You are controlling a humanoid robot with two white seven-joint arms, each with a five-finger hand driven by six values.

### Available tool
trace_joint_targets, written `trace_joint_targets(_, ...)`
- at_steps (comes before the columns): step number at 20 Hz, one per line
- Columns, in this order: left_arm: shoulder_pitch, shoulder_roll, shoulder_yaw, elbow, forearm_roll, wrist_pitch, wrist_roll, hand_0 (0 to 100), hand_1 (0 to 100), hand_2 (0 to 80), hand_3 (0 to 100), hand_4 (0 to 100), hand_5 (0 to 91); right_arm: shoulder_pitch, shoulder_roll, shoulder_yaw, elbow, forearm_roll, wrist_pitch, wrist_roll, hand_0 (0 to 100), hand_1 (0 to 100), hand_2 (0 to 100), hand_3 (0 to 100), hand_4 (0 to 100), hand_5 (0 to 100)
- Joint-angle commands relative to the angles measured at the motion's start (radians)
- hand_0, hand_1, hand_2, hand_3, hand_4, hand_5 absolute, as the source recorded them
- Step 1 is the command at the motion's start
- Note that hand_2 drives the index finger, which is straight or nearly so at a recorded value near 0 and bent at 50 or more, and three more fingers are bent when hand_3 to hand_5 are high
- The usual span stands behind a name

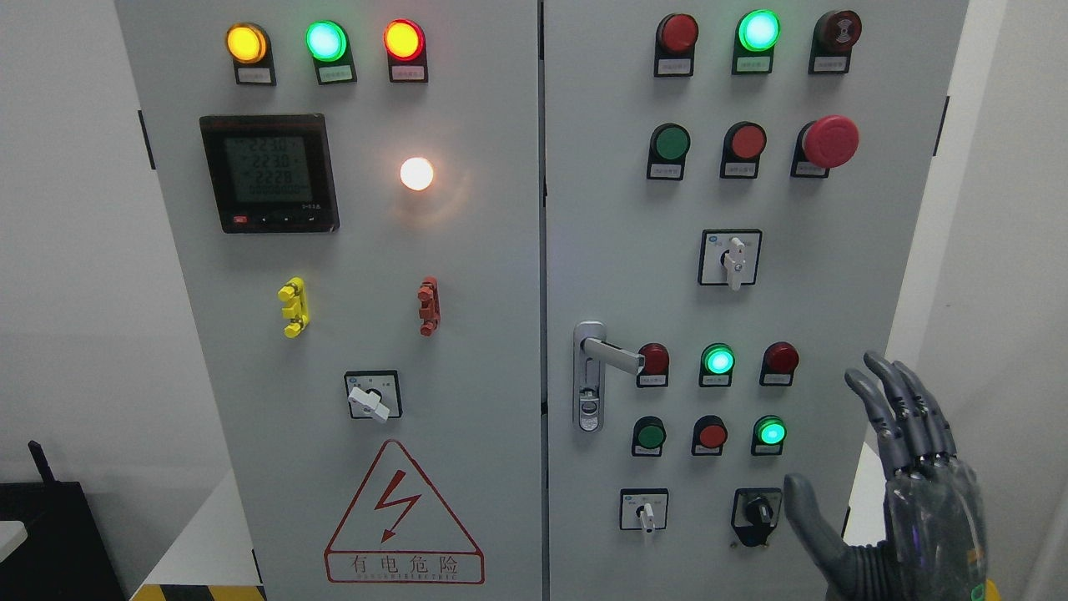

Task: Release door handle
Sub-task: 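Withdraw the open right hand away from the handle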

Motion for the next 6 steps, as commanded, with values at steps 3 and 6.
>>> trace_joint_targets(3,0.0,0.0,-0.014,0.02,0.0,0.0,-0.001,12,39,0.0,0,0,0.0,-0.014,0.022,0.043,-0.023,-0.001,0.004,0.003,44,25,0,0,0,0)
trace_joint_targets(6,0.0,0.0,-0.014,0.02,0.0,0.0,-0.001,12,39,0.0,0,0,0.0,-0.014,0.029,0.045,-0.023,-0.001,0.004,0.003,44,25,0,0,0,0)
